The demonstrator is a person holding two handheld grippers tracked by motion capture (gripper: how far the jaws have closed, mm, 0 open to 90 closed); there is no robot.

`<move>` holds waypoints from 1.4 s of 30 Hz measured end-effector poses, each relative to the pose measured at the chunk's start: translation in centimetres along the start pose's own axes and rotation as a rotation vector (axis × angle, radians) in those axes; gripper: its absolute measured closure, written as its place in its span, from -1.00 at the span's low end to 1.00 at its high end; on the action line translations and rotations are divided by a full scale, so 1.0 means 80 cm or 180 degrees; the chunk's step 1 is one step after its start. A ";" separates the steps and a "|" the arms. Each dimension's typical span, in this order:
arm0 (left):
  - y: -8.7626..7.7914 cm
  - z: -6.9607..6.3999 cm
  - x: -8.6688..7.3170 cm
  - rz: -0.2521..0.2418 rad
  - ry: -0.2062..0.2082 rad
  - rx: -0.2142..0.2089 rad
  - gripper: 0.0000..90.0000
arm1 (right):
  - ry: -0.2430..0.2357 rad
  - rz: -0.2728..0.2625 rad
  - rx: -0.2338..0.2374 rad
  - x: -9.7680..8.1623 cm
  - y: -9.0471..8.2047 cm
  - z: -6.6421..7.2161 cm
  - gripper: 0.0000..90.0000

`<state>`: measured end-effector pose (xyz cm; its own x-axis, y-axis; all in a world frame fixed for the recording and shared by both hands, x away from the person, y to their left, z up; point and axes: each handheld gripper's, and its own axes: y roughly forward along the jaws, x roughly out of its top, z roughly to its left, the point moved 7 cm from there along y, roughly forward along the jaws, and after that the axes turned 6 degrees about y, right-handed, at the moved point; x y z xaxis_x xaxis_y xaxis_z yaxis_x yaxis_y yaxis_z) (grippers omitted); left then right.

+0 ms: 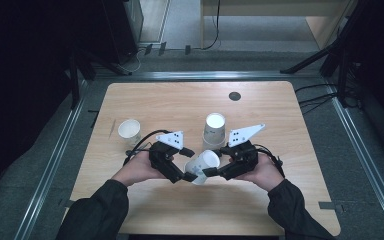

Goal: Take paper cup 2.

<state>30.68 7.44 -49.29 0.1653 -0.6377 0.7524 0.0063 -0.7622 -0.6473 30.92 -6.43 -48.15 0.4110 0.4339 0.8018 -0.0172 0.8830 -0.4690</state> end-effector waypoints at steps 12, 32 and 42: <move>0.009 -0.008 -0.002 0.0082 0.0048 -0.0039 -0.66 | 0.0031 -0.0031 0.0097 0.001 0.005 0.005 -0.21; 0.013 -0.011 -0.003 0.0044 0.0089 -0.0109 -0.41 | 0.0046 -0.0001 0.0116 0.000 0.009 0.005 -0.20; 0.012 -0.010 -0.004 0.0053 0.0078 -0.0128 -0.35 | 0.0087 0.0027 0.0086 0.001 0.010 0.007 -0.22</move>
<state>29.83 6.82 -50.00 0.1409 -0.6524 0.7447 -0.0360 -0.7551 -0.6546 30.47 -5.59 -48.23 0.4356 0.4367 0.7871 -0.0454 0.8840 -0.4653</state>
